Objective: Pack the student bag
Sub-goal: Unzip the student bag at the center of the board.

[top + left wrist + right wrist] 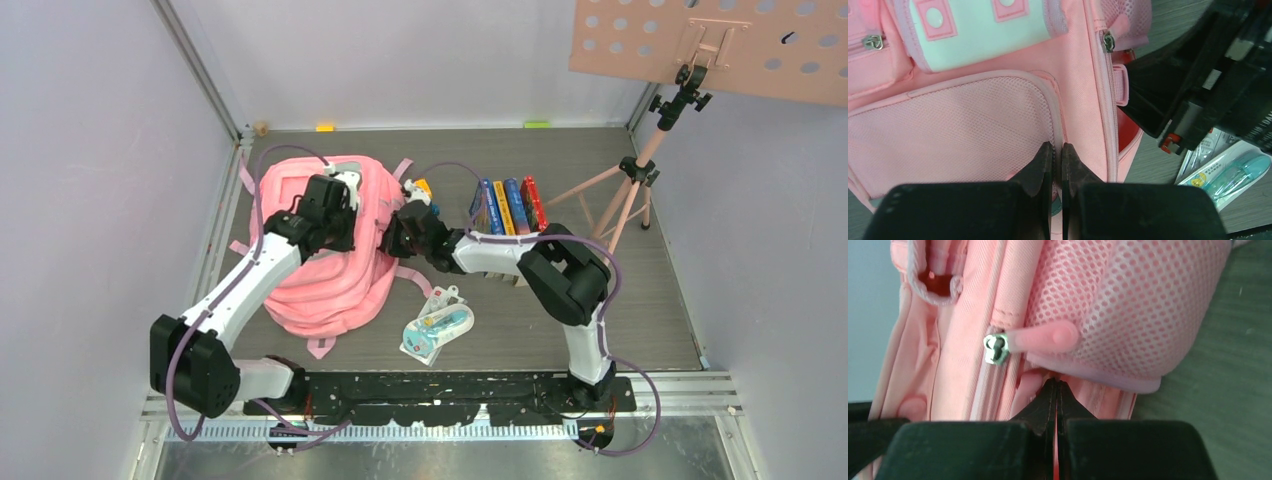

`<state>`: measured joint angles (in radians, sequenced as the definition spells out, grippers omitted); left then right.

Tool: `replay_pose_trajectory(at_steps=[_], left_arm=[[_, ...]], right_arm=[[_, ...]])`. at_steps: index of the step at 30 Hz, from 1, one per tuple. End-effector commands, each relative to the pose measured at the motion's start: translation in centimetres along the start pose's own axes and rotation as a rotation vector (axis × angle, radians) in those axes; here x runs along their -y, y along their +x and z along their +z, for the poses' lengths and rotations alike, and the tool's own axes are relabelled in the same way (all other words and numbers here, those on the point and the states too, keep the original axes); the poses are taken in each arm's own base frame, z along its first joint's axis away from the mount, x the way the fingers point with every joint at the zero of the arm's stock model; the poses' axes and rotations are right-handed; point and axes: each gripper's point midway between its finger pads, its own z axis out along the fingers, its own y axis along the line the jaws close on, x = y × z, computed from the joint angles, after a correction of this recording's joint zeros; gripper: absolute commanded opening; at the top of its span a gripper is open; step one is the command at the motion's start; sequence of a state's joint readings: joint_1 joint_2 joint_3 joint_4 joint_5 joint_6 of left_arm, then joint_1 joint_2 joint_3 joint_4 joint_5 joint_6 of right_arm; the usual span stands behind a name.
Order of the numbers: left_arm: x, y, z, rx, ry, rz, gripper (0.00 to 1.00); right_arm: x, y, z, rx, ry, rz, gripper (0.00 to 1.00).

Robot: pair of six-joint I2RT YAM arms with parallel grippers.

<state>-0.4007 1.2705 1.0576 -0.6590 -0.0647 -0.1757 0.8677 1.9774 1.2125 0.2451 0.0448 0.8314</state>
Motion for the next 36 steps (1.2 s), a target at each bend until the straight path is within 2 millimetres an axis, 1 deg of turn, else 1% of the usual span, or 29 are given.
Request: replay_pose_trajectory(at_steps=[1,2,3,4,5,6,7,8,9,10,11,12,13,14,15,16,17,18,19,21,23,24,25,27,32,36], left_arm=[[3.5,-0.2,-0.7,-0.037,0.149,0.003,0.0],[3.7,-0.3,-0.6,-0.044,0.153,-0.006,0.0],[3.6,-0.5,-0.5,-0.05,0.145,-0.014,0.0],[3.3,-0.7,-0.3,-0.054,0.122,-0.019,0.0],[2.9,-1.0,-0.3,-0.059,0.094,-0.021,0.0],[2.5,-1.3,-0.3,-0.06,0.07,-0.02,0.0],[2.2,-1.8,-0.3,-0.053,0.047,-0.021,0.0],[2.0,-2.3,-0.4,-0.045,0.038,-0.023,0.0],[2.0,-2.9,-0.5,-0.031,0.034,-0.028,0.0],[2.1,-3.6,-0.7,-0.011,0.036,-0.034,0.0],[2.1,-4.5,-0.8,0.013,0.038,-0.041,0.0],[2.1,-5.1,-1.0,0.028,0.038,-0.049,0.0],[2.1,-5.9,-1.3,0.044,0.039,-0.055,0.0],[2.2,-6.6,-1.5,0.06,0.041,-0.06,0.0],[2.2,-7.5,-1.9,0.081,0.045,-0.064,0.0],[2.2,-7.9,-2.0,0.091,0.049,-0.067,0.0],[2.2,-8.4,-2.1,0.101,0.053,-0.071,0.0],[2.3,-9.0,-2.3,0.112,0.06,-0.076,0.0],[2.4,-9.1,-2.3,0.115,0.068,-0.079,0.0],[2.5,-9.4,-2.3,0.123,0.082,-0.086,0.0],[3.2,-9.3,-2.2,0.125,0.126,-0.086,0.0],[3.3,-9.2,-2.1,0.128,0.138,-0.085,0.0],[3.5,-9.2,-2.0,0.138,0.15,-0.086,0.0],[3.8,-8.8,-1.8,0.137,0.165,-0.086,0.0],[3.8,-7.8,-1.2,0.106,0.169,-0.09,0.0],[3.7,-7.5,-1.3,0.103,0.164,-0.09,0.0]], right_arm=[[1.2,-7.1,1.8,0.127,0.025,-0.147,0.0],[1.5,-7.9,1.9,0.13,0.023,-0.148,0.0],[1.4,-7.9,1.8,0.115,0.009,-0.16,0.0],[1.2,-8.1,1.4,0.098,-0.02,-0.166,0.0],[1.5,-7.8,1.1,0.086,-0.02,-0.183,0.0],[0.9,-8.3,0.2,0.089,-0.041,-0.194,0.02],[1.4,-7.9,-0.2,0.072,-0.035,-0.221,0.09],[0.6,-8.3,-1.3,0.076,-0.057,-0.237,0.14],[1.2,-7.7,-1.9,0.054,-0.046,-0.26,0.23],[0.3,-8.2,-3.1,0.066,-0.067,-0.272,0.28],[0.4,-7.9,-4.2,0.058,-0.069,-0.29,0.36],[0.4,-7.6,-4.9,0.048,-0.077,-0.308,0.4],[0.3,-7.4,-6.1,0.047,-0.089,-0.315,0.47],[0.1,-7.0,-6.7,0.034,-0.109,-0.33,0.5],[0.1,-6.5,-7.8,0.029,-0.122,-0.336,0.55],[-0.2,-6.1,-8.3,0.018,-0.147,-0.354,0.57],[-0.4,-5.7,-9.3,0.016,-0.162,-0.367,0.59],[-0.8,-5.0,-9.7,0.008,-0.182,-0.394,0.6],[-1.1,-4.6,-10.6,0.008,-0.195,-0.412,0.61],[-2.1,-3.3,-11.6,-0.006,-0.231,-0.457,0.62],[-3.6,-1.4,-12.3,-0.025,-0.272,-0.488,0.63],[-3.9,-0.9,-12.4,-0.03,-0.28,-0.492,0.63],[-4.5,0.1,-12.5,-0.039,-0.287,-0.502,0.63],[-5.2,1.4,-12.4,-0.043,-0.283,-0.516,0.62],[-5.7,4.0,-11.2,-0.045,-0.237,-0.544,0.57],[-5.2,5.0,-10.8,-0.058,-0.218,-0.547,0.56]])
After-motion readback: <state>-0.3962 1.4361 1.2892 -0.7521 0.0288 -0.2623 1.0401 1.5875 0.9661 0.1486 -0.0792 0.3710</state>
